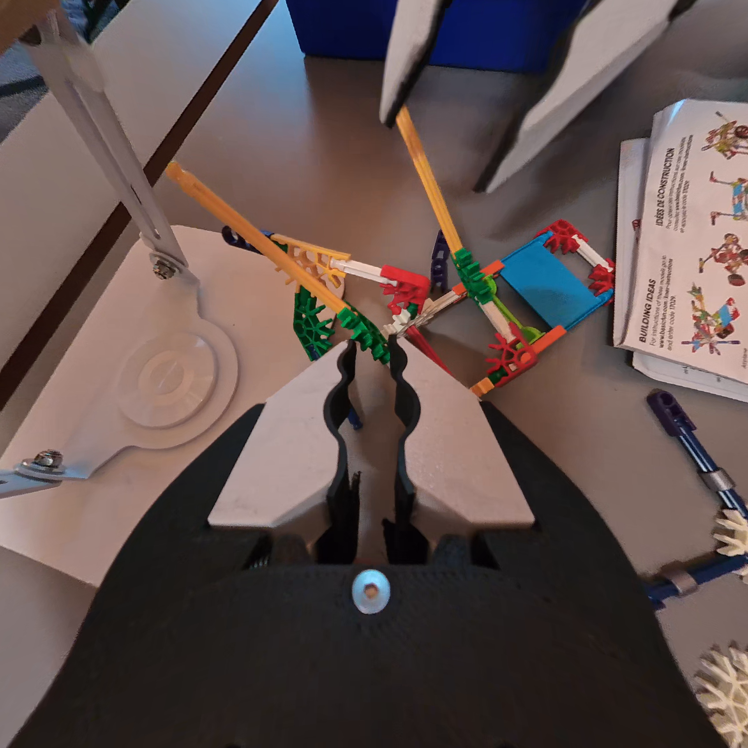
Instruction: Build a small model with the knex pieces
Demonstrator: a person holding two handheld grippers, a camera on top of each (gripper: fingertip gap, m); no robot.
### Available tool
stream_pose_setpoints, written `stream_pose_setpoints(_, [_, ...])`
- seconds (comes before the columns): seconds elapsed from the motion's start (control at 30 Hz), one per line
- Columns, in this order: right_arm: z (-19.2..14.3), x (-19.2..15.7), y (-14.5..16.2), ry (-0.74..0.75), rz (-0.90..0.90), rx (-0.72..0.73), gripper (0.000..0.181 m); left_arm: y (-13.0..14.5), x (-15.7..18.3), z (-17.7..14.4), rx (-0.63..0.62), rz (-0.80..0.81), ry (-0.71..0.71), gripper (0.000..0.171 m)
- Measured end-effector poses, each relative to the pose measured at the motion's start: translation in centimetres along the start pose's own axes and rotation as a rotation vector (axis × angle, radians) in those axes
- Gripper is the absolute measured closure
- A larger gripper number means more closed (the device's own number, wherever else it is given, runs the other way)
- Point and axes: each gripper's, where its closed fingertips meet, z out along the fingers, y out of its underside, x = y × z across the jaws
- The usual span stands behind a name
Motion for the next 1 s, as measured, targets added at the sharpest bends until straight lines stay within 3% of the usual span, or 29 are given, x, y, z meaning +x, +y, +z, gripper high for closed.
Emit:
stream_pose_setpoints(0.27, [1.8, -3.1, 0.7, -0.082, -0.151, -0.051, 0.144, -0.1, -0.1, 0.0, -0.070, 0.163, -0.114, 0.160])
stream_pose_setpoints(0.73, [3.6, -3.8, 2.2, -0.069, -0.245, -0.131, 0.162, -0.2, -0.5, 0.1, -0.243, 0.524, -0.343, 0.159])
stream_pose_setpoints(0.8, [3.6, -3.7, 2.0, -0.057, -0.252, -0.125, 0.166, -0.2, -0.6, 0.0, -0.244, 0.538, -0.356, 0.159])
stream_pose_setpoints(0.93, [3.8, -3.4, 2.6, -0.044, -0.247, -0.148, 0.153, -0.3, -0.5, -0.4, -0.217, 0.475, -0.317, 0.159])
stream_pose_setpoints(1.0, [4.2, -3.4, 2.9, -0.041, -0.253, -0.155, 0.151, 0.2, -0.5, -0.5, -0.235, 0.417, -0.282, 0.148])
